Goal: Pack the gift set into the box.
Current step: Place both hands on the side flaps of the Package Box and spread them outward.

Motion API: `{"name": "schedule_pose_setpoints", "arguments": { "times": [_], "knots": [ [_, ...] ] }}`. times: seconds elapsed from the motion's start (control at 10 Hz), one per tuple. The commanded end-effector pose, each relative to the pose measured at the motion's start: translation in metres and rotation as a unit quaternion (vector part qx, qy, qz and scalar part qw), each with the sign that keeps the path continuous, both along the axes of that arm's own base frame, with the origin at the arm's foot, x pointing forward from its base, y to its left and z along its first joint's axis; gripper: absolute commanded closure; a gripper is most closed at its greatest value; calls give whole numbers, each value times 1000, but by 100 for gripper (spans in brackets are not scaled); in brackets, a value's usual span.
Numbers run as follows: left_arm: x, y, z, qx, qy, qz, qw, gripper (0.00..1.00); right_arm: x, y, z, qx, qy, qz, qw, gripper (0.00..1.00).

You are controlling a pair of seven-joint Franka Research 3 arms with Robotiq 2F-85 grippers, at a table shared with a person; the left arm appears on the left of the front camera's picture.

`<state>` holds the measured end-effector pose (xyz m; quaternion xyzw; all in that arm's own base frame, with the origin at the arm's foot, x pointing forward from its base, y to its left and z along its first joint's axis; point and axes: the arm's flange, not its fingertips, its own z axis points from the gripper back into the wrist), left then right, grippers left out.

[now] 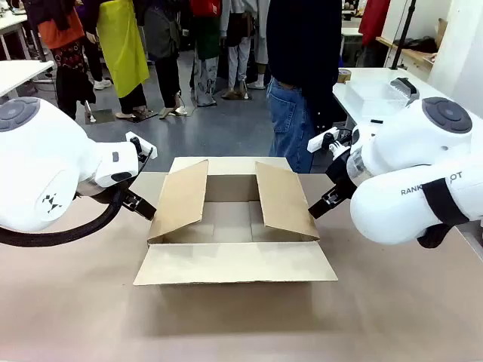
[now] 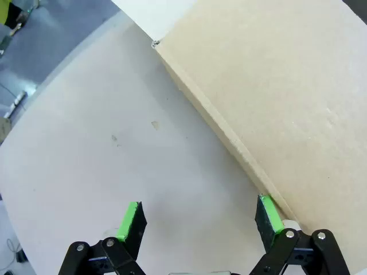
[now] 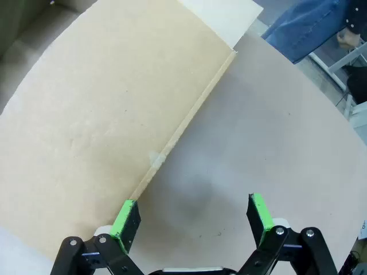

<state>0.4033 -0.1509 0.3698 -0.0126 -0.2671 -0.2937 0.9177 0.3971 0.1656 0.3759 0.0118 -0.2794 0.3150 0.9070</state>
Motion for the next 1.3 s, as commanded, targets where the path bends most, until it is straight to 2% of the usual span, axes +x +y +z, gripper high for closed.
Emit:
{"name": "schedule_pose_setpoints", "arguments": {
  "times": [0.0,1.2],
  "knots": [
    [0,0,0,0,0,0,1000,0,0,0,0,0,0,0,1000,0],
    [0,0,0,0,0,0,1000,0,0,0,0,0,0,0,1000,0]
  ]
}}
